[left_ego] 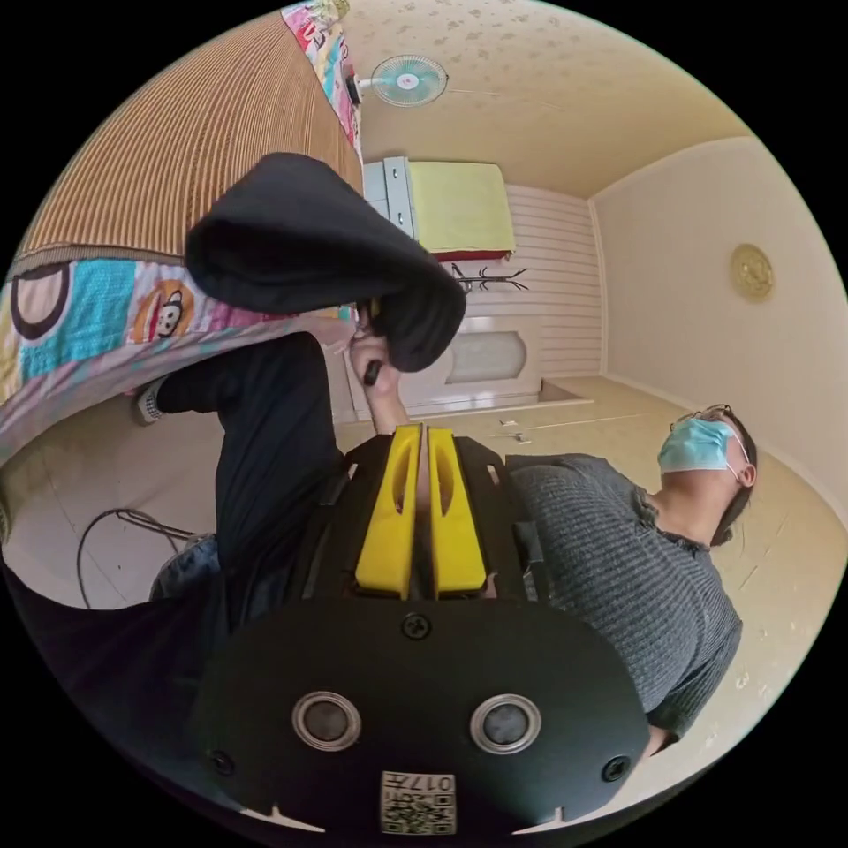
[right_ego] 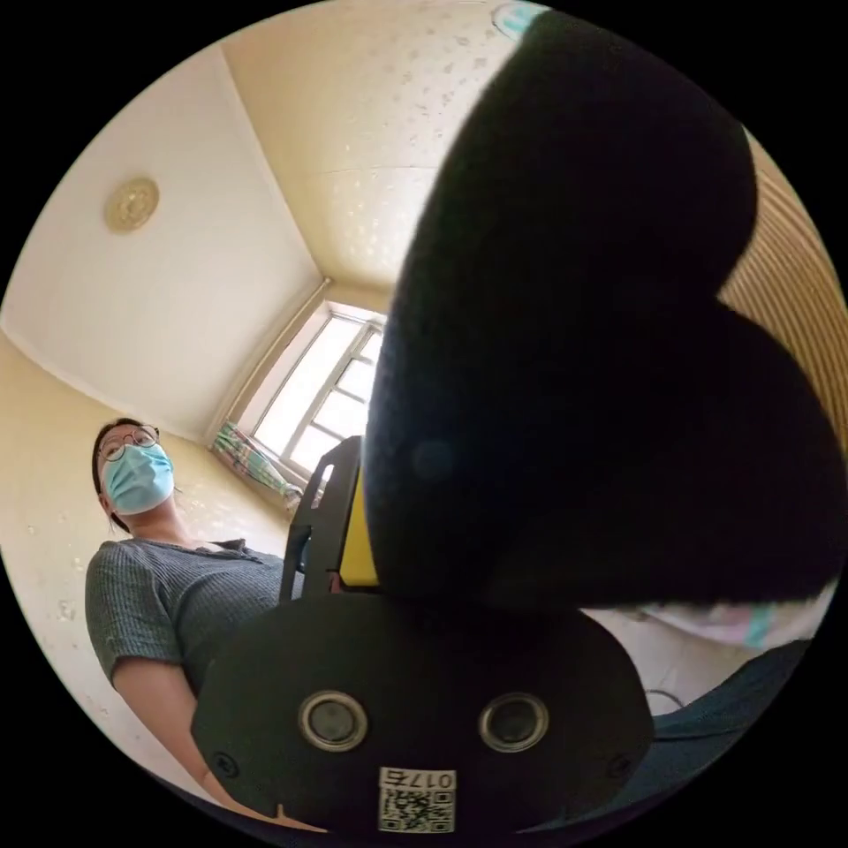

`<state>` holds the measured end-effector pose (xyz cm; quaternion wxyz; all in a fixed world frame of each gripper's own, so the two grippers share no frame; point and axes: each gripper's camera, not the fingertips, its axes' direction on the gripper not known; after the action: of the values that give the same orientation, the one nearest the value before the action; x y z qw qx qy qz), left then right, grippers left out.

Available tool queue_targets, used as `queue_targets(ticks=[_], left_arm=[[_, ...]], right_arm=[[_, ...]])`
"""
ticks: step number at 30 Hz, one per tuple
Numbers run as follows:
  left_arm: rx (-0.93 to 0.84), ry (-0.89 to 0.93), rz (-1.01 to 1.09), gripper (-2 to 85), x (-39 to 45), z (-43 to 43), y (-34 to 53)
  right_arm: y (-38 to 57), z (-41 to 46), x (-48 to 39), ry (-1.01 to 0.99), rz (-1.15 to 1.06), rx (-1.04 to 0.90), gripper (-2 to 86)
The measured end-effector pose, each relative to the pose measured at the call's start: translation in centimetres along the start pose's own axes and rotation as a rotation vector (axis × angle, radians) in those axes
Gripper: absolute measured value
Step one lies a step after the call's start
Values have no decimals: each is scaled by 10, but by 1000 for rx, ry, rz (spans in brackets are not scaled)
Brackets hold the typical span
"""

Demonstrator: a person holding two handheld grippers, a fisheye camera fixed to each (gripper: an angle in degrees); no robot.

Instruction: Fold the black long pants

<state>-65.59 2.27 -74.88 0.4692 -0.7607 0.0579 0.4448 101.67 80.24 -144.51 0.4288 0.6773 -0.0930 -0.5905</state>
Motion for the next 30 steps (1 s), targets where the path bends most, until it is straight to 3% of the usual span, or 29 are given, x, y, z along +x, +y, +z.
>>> queue_targets(ticks=[5,10,12,15,17,19,23,26,30], left_arm=[[120,-165,-104,39,0,-25,20],[171,-251,-177,51,6,-26,23],[169,-282,-185,51,10,-22,22],[223,-289,-205,51,11,-15,29],[241,-271,-221,54,7,-8,34],[260,-277,-229,63,5,4,42],[308,-390,-225,65,11,22,58],[341,-554,-211,57,24,33,70],[490,-798,-140,22,60,42,94]], right_arm=[[-94,-113,-77,175,-320,162,116],[-152,-234,-107,310,-424,331,120],[-155,-285,-95,311,-357,412,120],[-123,-359,-56,407,-85,583,118],[-73,-389,-27,615,244,671,115],[-32,-383,-25,787,311,602,111],[107,-331,-45,789,167,679,55],[188,-266,-42,809,149,616,20],[225,-200,-26,679,131,548,8]])
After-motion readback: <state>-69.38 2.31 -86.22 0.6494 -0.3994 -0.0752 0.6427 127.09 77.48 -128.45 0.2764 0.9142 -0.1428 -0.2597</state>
